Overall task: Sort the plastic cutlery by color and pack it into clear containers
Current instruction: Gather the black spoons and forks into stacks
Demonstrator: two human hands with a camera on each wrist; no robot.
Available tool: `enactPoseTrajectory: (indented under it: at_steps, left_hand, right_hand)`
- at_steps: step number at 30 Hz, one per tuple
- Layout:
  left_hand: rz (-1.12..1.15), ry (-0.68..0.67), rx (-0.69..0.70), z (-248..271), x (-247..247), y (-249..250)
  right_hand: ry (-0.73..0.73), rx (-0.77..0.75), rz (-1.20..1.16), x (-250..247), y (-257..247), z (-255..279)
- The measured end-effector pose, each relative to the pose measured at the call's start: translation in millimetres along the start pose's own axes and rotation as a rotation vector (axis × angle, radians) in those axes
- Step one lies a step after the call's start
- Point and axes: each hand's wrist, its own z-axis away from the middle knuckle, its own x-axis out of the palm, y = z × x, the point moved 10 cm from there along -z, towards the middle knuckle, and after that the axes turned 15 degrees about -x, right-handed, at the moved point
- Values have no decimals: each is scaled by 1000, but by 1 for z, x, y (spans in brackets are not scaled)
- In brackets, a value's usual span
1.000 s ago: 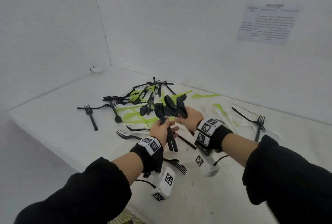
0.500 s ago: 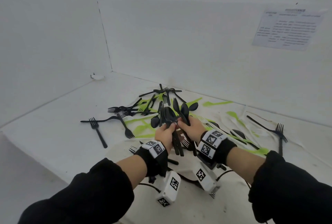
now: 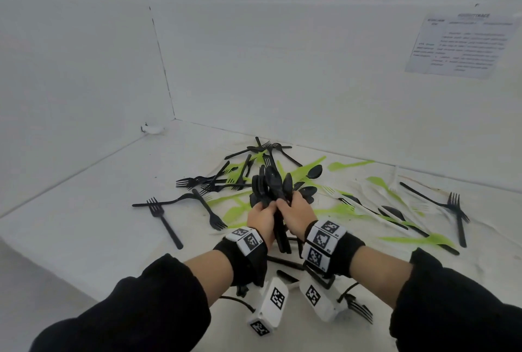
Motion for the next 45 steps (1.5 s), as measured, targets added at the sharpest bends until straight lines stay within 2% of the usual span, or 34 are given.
enactPoseTrajectory:
  at_steps: [6, 12, 19, 26, 29, 32, 35, 40, 45]
  left_hand:
    - [43, 0, -15, -7, -14, 0]
    - [20, -14, -12, -4, -21, 1]
    - [-39, -52, -86, -2, -23, 2]
    - [9, -96, -146, -1, -18, -7]
    - [-9, -104, -103, -1, -16, -5]
    - [-13, -78, -42, -1, -19, 1]
    - [38, -39, -16, -1, -22, 5]
    - [16, -10, 35, 0, -17, 9]
    - [-8, 0, 44, -3, -12, 6]
  right_hand:
    - [-53, -6, -59, 20, 1, 0]
    - [74, 19, -186, 23, 1, 0]
    - [-69, -134, -198, 33, -25, 3]
    - [-114, -143, -45, 38, -28, 4]
    - [-55, -164, -5, 31, -31, 6]
    - [83, -185, -80, 18, -34, 10]
    - [170, -115, -86, 8, -26, 10]
    - [2, -33, 75, 18, -16, 11]
    - [-42, -27, 123, 19, -11, 9]
